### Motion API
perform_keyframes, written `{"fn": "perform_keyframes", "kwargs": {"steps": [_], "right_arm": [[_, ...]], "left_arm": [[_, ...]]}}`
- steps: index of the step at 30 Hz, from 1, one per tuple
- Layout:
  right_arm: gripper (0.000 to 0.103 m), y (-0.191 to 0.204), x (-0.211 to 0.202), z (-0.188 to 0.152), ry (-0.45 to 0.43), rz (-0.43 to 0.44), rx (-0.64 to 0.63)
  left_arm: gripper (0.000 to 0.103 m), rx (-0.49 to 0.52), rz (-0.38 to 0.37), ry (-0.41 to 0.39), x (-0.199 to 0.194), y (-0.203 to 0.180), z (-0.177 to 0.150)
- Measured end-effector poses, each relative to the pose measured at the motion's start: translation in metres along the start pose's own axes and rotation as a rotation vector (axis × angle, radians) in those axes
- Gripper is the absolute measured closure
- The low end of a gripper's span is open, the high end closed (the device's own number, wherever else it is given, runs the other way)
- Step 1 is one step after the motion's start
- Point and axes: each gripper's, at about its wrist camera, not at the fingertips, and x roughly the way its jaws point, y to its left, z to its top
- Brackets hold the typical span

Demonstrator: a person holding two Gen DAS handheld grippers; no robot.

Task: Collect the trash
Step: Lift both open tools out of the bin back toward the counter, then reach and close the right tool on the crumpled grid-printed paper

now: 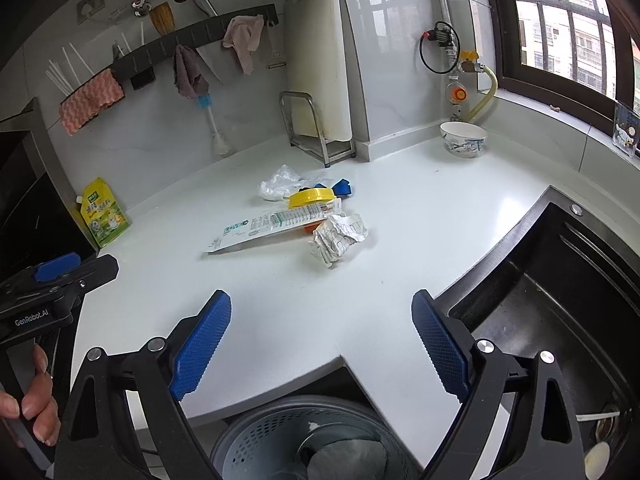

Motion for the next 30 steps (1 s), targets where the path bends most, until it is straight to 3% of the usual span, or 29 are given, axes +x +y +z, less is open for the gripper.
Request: {"fn": "perform_keyframes", "kwargs": {"steps": [16, 24, 30], "right_arm": [[0.016, 0.003, 0.115, 0.011, 0.088, -0.124, 0.168], [0.016, -0.004, 0.158, 0.02, 0.115, -0.15, 0.271], [0.016, -0.007, 0.18, 0.027, 0.12, -0.187, 0.278]], "left_arm": [[0.011, 0.103, -0.124, 0.038, 0.121, 0.021, 0.037], [0.011, 0.154, -0.161, 0.065, 0.153, 0.023, 0.046], [0.011, 0.165, -0.191, 0.088, 0.166, 0.026, 0.046]]}}
